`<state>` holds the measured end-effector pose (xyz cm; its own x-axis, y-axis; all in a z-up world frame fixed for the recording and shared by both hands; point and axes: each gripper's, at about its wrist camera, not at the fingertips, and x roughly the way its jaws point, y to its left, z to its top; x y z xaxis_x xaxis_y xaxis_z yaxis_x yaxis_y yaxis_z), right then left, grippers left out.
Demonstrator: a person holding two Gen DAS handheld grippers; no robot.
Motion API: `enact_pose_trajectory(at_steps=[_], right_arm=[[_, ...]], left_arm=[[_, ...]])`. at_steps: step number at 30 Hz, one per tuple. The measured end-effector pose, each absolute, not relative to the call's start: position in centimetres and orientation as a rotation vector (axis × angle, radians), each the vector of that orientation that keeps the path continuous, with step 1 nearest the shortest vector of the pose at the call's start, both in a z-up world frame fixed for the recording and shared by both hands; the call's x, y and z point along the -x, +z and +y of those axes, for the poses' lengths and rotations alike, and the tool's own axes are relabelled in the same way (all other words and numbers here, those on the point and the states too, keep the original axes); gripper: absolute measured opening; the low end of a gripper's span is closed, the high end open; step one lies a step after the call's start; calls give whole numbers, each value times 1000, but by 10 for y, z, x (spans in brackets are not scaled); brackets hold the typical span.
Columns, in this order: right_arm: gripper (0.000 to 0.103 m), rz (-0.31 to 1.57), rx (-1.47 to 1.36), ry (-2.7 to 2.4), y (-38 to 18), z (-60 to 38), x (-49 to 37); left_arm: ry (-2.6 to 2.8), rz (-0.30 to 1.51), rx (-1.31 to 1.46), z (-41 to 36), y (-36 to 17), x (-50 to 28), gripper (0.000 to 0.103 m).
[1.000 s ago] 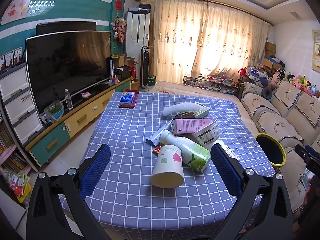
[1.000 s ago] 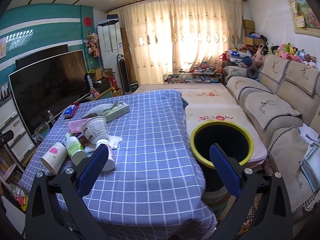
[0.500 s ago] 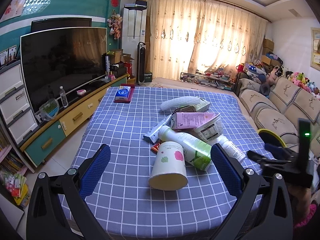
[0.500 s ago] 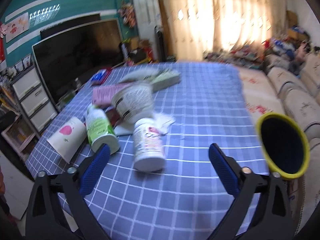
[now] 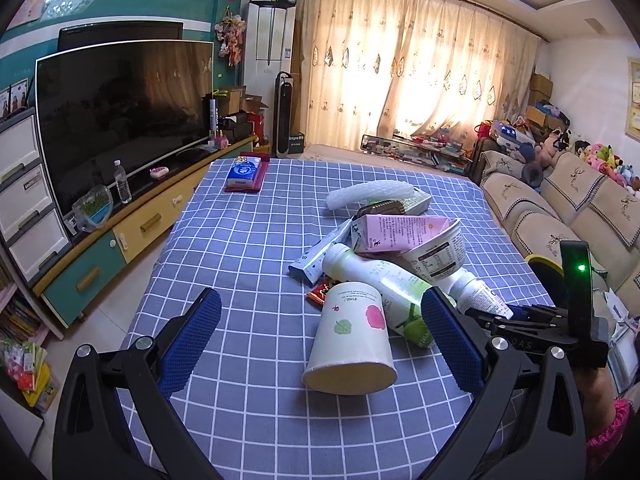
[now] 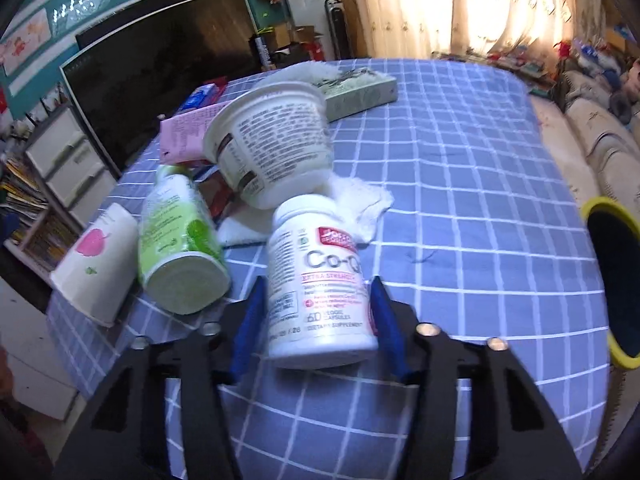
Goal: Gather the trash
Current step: 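Grasp the white Co-Q supplement bottle with the right gripper, then carry the bottle over the yellow-rimmed bin and open the right gripper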
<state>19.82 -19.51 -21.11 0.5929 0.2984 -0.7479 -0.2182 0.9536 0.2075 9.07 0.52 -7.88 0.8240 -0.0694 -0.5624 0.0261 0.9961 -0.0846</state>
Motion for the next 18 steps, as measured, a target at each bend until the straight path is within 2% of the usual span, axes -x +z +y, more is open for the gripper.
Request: enact_pose_trajectory(at_steps=[7,13,18], right_arm=[[45,830,-155,331,-181,-223,-183],[45,716,-183,97,-141,-306,-172],[45,739,-208,-195,-155,-391,-185]], left_arm=[[-58,622,78,2,-89,-104,99],[-65,633,85,-1,-93,-111,99],[-70,638,91,-2,-94,-113,99]])
